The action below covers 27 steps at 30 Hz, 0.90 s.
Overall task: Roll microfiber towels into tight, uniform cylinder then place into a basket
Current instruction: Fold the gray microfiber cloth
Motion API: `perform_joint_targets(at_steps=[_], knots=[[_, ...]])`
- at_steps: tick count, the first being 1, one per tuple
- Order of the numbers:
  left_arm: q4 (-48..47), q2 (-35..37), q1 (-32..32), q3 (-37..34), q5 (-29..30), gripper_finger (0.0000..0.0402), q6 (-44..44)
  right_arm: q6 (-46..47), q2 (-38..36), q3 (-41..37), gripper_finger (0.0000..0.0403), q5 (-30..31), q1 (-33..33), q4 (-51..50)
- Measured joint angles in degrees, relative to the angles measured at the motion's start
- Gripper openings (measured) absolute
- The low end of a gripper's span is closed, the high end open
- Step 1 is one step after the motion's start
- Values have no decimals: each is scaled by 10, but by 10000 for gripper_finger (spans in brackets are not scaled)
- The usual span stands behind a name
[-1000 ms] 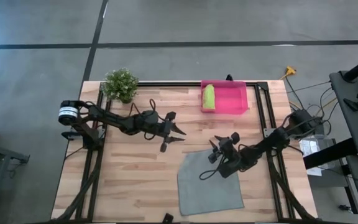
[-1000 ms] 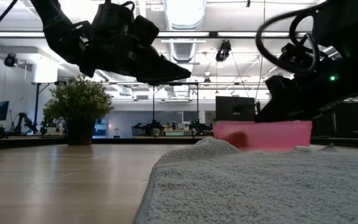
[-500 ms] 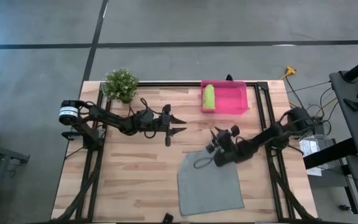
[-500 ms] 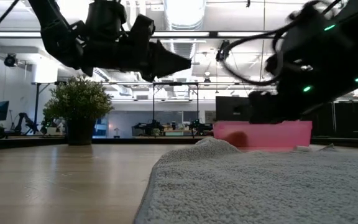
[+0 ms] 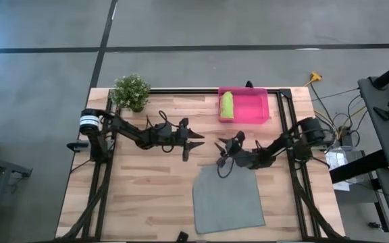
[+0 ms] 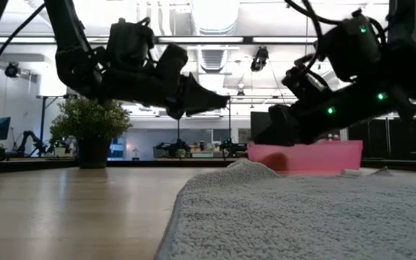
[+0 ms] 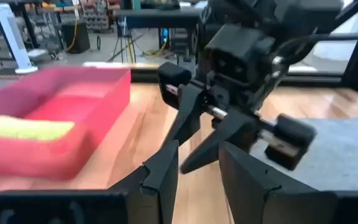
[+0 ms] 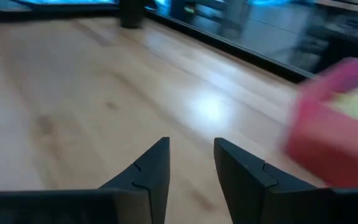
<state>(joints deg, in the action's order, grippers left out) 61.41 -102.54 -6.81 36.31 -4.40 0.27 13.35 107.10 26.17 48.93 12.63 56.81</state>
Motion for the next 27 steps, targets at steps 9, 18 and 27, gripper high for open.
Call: perform_joint_targets(at_steps=[9, 18, 27], knots=[[70, -31, 22, 1, -3, 103, -39, -74, 156, -6, 119, -79, 1, 285], [56, -30, 20, 3, 78, 103, -30, -105, 173, -6, 116, -104, -8, 313], [65, -29, 20, 10, 92, 103, -26, -200, 93, -18, 107, -132, -42, 285]])
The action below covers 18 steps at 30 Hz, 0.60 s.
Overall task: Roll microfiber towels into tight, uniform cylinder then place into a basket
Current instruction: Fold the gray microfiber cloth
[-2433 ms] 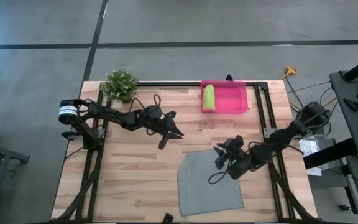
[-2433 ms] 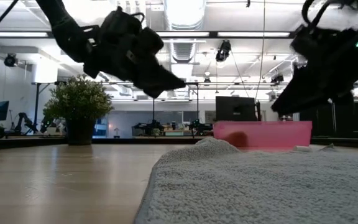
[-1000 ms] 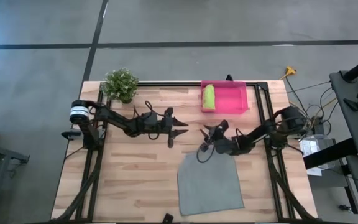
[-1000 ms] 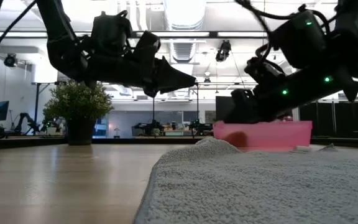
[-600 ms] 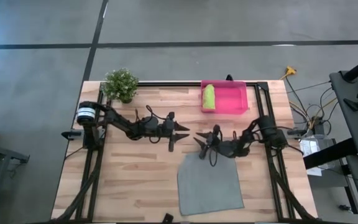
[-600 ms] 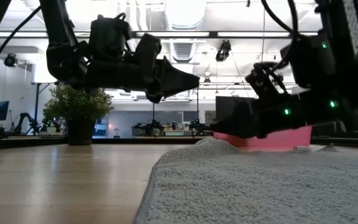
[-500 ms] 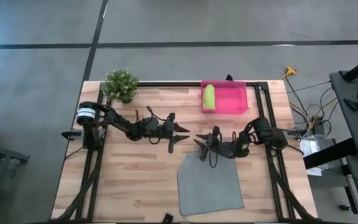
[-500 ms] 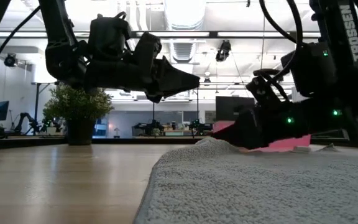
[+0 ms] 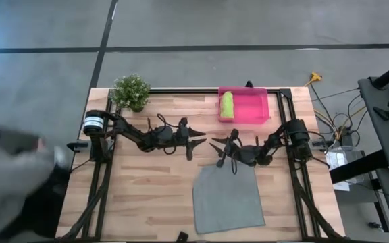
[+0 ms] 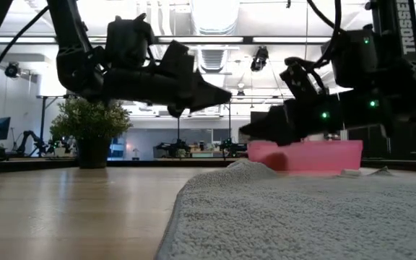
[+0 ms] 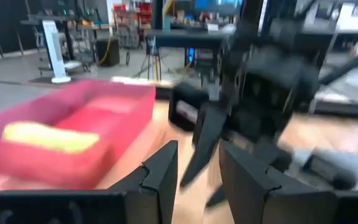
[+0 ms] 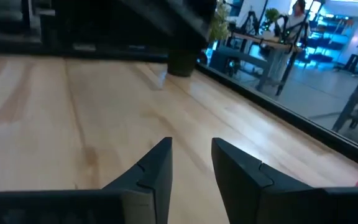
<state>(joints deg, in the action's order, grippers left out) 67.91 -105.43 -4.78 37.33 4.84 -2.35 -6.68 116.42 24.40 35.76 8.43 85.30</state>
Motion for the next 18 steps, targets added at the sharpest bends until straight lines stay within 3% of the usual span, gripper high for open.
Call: perform_joint_targets(at_steps=[10, 18], knots=[[5, 2, 1, 20, -3, 103, -2, -3, 5, -38, 100, -3, -51, 31], [0, 6, -17, 19, -1, 102, 26, -41, -137, -4, 92, -18, -80, -5]])
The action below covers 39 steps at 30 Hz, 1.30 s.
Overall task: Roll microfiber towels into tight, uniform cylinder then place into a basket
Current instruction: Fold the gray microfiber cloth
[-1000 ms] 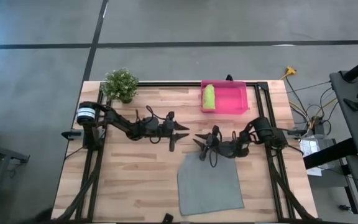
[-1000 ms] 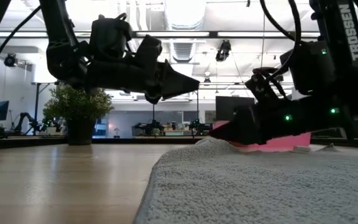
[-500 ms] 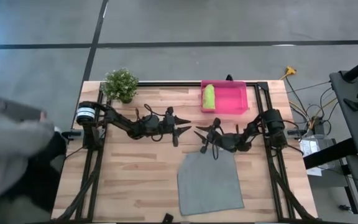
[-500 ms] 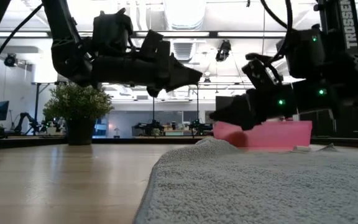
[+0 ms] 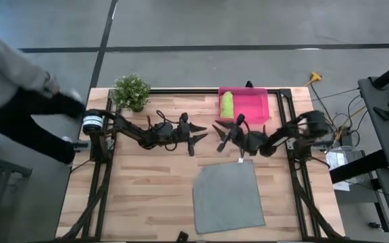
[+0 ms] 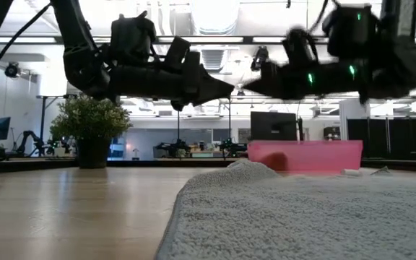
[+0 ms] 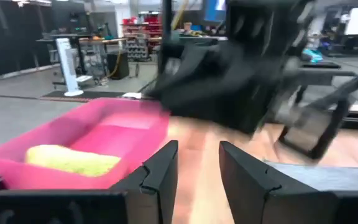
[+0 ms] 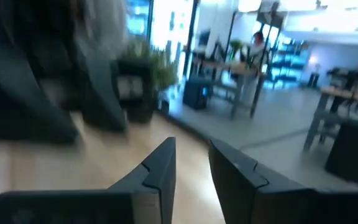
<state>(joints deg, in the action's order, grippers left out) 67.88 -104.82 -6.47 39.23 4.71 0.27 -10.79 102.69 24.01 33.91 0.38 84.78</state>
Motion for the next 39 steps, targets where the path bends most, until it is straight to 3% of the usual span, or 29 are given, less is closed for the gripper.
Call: perform_joint_targets(at_steps=[4, 7, 11, 13, 16, 19, 21, 23, 27, 32, 39], knots=[[-12, 12, 10, -12, -39, 102, -11, 22, -86, 8, 106, -8, 11, -141], [-14, 7, 50, -26, -96, 101, 45, 93, -141, 19, 116, -53, 34, -290], [-24, -4, 125, -35, -53, 88, 133, 190, -176, 33, 125, -97, 71, -419], [-52, 10, 163, -36, -19, 79, 150, 223, -187, 38, 128, -111, 99, -428], [-155, 58, 217, -31, 37, 66, 197, 200, -205, 40, 129, -125, 149, -441], [-273, 108, 250, -10, 125, 58, 174, 174, -228, 40, 126, -91, 193, -455], [-312, 140, 252, 0, 151, 58, 137, 169, -238, 40, 122, -73, 214, -454], [-326, 167, 247, 0, 151, 62, 109, 169, -241, 39, 119, -70, 224, -455], [-373, 206, 240, -1, 93, 86, 94, 167, -249, 39, 121, -71, 238, -485], [-404, 215, 259, -2, 71, 134, 173, 167, -258, 38, 136, -73, 248, -572], [-412, 209, 259, 1, 72, 167, 215, 91, -258, 38, 135, -68, 241, -542]])
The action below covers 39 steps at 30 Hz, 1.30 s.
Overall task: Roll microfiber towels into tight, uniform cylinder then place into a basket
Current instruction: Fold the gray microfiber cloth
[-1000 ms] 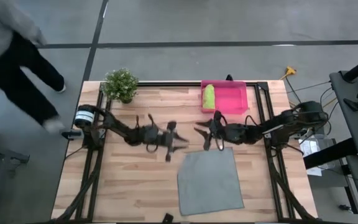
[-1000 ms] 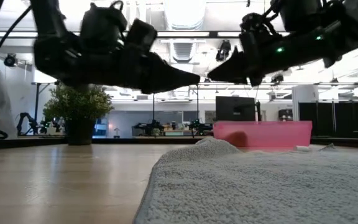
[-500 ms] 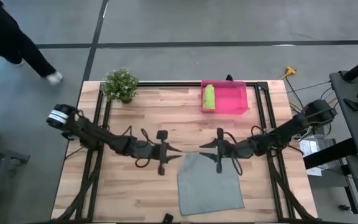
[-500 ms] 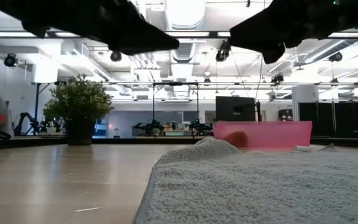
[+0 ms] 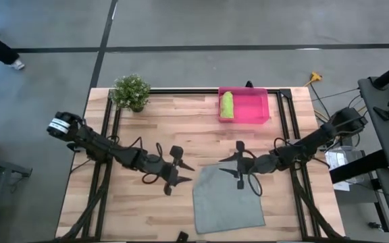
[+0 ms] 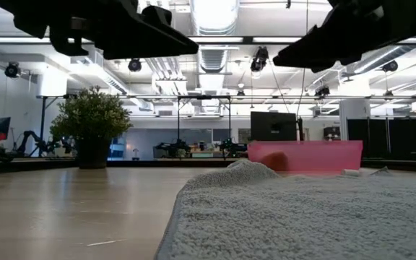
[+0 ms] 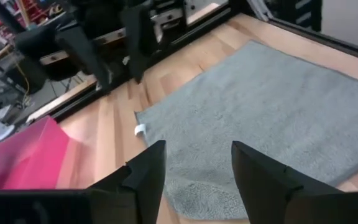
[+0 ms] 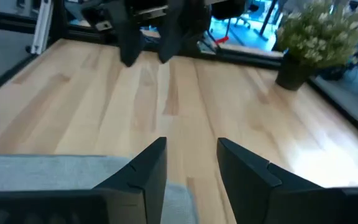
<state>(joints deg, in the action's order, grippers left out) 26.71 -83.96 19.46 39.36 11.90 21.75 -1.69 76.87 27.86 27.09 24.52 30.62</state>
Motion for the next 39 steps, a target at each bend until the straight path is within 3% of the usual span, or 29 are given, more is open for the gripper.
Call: perform_joint_targets(at_steps=[6, 11, 15, 18, 21, 25, 32, 35, 39], knots=[[-15, 0, 3, 3, -1, 168, 14, -14, -6, 16, 124, -1, 2, -39], [-102, 0, 25, 36, 31, 168, 13, 19, -15, 92, 116, -5, 37, -245], [-138, 0, 56, 61, 75, 168, 14, 101, -14, 180, 108, -5, 96, -451], [-147, 0, 80, 73, 88, 168, 11, 196, -14, 227, 103, -7, 144, -553], [-149, 0, 102, 76, 108, 168, -8, 283, -14, 259, 104, -8, 189, -612], [-146, 0, 131, 77, 117, 168, -45, 350, 2, 284, 126, -7, 245, -620], [-110, -31, 160, 108, 187, 168, 33, 432, 110, 332, 179, -14, 309, -647], [-84, -40, 155, 137, 193, 168, 82, 510, 180, 382, 184, -75, 323, -724], [-58, -43, 147, 172, 203, 168, 80, 611, 266, 466, 182, -150, 344, -821]])
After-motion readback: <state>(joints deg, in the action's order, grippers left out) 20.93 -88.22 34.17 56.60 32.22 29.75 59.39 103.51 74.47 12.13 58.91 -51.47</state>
